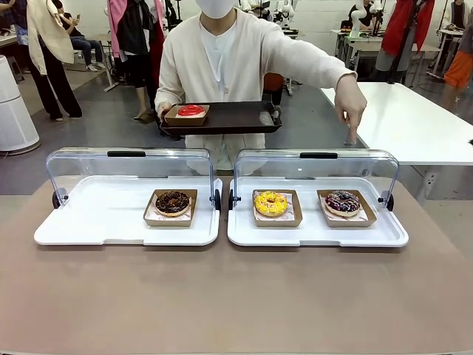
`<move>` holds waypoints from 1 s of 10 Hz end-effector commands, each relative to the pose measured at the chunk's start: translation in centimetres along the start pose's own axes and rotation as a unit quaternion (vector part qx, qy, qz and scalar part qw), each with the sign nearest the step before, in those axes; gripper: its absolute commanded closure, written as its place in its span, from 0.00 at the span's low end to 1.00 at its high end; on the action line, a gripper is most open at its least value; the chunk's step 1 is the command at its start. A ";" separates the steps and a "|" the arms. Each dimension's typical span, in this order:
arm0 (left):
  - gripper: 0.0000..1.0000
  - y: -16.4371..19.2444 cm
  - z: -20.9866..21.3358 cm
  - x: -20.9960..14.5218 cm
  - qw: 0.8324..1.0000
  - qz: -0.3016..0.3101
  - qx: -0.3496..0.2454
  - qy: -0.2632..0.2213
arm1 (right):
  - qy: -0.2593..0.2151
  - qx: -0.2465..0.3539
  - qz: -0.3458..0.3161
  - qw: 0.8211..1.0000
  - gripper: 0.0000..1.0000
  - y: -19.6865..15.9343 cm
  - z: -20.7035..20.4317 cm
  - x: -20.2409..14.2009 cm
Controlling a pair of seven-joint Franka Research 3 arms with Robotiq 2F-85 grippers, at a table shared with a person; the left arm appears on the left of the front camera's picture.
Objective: Provide the desired donut to the person.
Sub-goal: Pick up and lift the Paper togo box containing the Donut pointed at by the person.
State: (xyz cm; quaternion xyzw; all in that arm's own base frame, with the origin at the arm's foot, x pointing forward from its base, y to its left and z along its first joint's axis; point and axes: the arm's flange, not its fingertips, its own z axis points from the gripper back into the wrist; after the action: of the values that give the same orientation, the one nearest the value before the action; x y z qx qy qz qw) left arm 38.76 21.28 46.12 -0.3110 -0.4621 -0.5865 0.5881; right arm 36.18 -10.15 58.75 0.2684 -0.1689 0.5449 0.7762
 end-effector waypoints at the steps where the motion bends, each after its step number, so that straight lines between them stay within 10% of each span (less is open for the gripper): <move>1: 0.00 -0.1 0.2 0.0 1.000 -0.001 0.002 -0.001 | 0.108 0.002 0.074 0.991 0.00 0.5 -2.8 4.3; 5: 0.00 -0.1 0.2 0.0 1.000 -0.001 0.002 -0.001 | 0.261 -0.008 0.157 0.952 0.00 1.0 -12.3 8.3; 10: 0.00 -0.1 0.2 0.0 1.000 -0.001 0.002 -0.001 | 0.259 -0.107 0.212 0.936 0.00 0.0 -16.4 7.6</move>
State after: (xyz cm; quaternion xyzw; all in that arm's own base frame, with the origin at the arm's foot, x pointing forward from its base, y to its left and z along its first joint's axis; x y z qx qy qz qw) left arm 38.73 21.34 46.10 -0.3107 -0.4620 -0.5859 0.5888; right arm 38.84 5.66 50.64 0.0001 -0.0635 0.7317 0.6787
